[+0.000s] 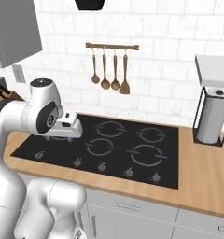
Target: Navigate to the range hood.
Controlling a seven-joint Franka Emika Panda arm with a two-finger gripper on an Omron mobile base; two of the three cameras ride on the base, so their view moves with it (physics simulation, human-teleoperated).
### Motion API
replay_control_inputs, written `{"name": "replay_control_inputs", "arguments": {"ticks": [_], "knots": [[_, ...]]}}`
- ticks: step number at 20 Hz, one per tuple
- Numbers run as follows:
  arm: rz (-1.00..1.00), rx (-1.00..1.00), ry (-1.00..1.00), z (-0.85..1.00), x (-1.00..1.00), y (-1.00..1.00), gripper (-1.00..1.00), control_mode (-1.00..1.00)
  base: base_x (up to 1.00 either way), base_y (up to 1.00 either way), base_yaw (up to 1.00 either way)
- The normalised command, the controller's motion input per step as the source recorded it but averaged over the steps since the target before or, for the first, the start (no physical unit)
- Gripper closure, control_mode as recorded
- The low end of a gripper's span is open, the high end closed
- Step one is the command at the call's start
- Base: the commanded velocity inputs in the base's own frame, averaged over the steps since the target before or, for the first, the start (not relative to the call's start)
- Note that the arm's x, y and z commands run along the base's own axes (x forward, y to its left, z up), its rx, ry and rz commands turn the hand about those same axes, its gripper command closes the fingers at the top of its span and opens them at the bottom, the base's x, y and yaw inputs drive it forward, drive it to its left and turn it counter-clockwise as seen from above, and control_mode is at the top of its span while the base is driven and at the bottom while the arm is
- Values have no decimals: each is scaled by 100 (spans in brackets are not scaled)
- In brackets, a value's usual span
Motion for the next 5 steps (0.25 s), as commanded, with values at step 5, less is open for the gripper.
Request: {"name": "replay_control_inputs", "arguments": {"ticks": [5], "knots": [[0,0,0,0,0,0,-100,100,54,0,-10]]}}
